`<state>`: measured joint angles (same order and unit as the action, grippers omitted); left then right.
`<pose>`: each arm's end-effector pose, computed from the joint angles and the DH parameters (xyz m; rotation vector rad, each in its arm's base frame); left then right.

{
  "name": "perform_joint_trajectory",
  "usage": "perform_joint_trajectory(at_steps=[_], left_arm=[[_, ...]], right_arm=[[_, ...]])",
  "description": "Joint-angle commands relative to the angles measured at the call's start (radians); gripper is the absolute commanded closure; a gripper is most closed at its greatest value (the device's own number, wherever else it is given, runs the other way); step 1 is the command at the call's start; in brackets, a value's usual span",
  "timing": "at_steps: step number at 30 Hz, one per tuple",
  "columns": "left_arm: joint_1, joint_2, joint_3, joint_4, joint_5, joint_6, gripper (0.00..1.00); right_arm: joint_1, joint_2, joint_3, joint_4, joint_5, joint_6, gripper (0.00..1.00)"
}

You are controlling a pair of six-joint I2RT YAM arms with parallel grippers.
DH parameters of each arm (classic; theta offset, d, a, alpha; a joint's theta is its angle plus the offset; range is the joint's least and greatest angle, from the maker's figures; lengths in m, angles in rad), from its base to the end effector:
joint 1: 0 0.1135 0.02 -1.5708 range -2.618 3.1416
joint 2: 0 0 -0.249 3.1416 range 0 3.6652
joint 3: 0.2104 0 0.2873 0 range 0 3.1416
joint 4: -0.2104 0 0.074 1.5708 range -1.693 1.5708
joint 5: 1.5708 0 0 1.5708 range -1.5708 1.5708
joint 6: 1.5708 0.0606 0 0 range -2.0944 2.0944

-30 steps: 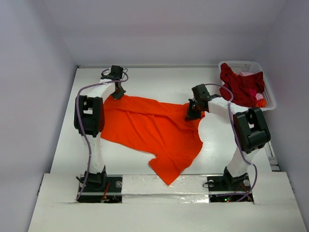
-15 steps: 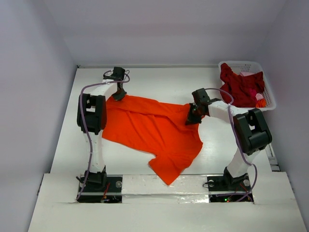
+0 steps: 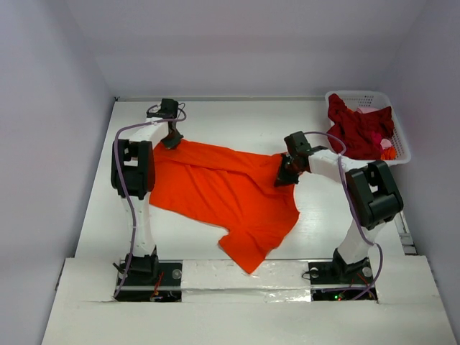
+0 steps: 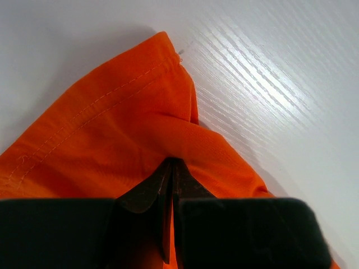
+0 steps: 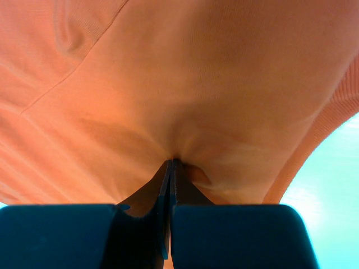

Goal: Fold and stack the t-shirts
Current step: Fold the tshirt

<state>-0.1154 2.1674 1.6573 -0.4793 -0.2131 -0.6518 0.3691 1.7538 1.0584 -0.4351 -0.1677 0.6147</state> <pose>0.5057 -0.0457 0.1233 -0.7472 2.4139 -0.0323 0.3475 0.1453 0.1034 0.2896 2.7742 0.5013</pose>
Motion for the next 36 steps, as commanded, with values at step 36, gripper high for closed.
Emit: perform_joint_trajectory(at_steps=[36], left_arm=[[0.105,-0.092,-0.212,-0.022,-0.016,0.000,1.00]], right_arm=[[-0.118,0.377,0.509,-0.178,-0.066,-0.046,1.00]])
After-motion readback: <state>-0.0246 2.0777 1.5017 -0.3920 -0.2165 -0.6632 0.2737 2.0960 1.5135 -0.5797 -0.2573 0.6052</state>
